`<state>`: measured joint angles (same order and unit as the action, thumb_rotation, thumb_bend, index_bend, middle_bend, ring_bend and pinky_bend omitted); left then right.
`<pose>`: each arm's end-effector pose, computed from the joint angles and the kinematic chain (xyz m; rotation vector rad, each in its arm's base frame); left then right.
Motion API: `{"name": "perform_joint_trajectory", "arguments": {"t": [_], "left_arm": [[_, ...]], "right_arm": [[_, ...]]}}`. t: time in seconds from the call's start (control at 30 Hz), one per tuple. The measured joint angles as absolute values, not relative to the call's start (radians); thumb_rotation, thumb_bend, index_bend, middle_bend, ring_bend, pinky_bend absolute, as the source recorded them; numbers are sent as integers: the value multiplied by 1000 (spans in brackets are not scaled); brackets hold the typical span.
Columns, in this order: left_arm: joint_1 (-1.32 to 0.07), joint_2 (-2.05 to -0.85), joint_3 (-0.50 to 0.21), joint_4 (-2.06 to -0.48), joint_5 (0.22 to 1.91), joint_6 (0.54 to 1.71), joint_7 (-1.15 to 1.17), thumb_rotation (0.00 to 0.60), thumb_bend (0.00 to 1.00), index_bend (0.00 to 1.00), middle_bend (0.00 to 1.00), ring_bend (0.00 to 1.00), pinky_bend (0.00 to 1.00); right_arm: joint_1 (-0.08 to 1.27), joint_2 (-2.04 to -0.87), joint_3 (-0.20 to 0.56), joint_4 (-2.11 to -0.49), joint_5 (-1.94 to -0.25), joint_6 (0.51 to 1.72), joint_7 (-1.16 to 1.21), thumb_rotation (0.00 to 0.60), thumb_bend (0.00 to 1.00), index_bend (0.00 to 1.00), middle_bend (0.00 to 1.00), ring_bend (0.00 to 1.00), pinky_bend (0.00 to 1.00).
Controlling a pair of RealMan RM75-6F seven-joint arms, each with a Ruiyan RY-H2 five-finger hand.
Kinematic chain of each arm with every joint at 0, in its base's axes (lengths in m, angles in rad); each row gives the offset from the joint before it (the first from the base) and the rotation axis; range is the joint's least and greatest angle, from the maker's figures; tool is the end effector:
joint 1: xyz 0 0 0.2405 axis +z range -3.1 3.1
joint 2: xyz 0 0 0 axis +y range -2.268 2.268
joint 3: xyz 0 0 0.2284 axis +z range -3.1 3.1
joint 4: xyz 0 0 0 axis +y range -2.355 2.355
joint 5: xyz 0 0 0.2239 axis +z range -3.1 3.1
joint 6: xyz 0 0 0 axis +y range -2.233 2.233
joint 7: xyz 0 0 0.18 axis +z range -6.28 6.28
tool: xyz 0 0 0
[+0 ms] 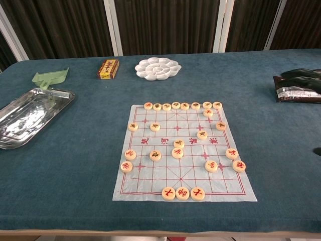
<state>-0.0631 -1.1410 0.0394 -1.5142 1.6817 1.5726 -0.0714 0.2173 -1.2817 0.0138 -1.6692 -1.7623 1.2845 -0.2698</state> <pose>-0.2861 0.1883 0.1225 -1.5325 -0.8530 -0.9788 -0.1951 -0.2205 0.0319 1.8618 -0.7313 0.9769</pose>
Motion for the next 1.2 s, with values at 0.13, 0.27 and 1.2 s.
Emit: {"name": "perform_joint_trajectory", "arguments": {"t": [0.13, 0.27, 1.2], "left_arm": [[-66, -1133, 37, -1513, 1672, 1566, -93, 600, 410, 0, 0, 0, 111], [-64, -1125, 36, -1511, 1672, 1578, -111, 600, 408, 0, 0, 0, 111], [-52, -1111, 41, -1501, 1683, 1607, -152, 600, 409, 0, 0, 0, 111]], "right_arm": [[334, -1335, 90, -1706, -1669, 1119, -334, 600, 395, 304, 0, 0, 0], [441, -1415, 149, -1705, -1553, 984, -433, 600, 396, 371, 0, 0, 0], [694, -1753, 146, -1389, -1320, 863, -622, 600, 516, 499, 0, 0, 0]]}}
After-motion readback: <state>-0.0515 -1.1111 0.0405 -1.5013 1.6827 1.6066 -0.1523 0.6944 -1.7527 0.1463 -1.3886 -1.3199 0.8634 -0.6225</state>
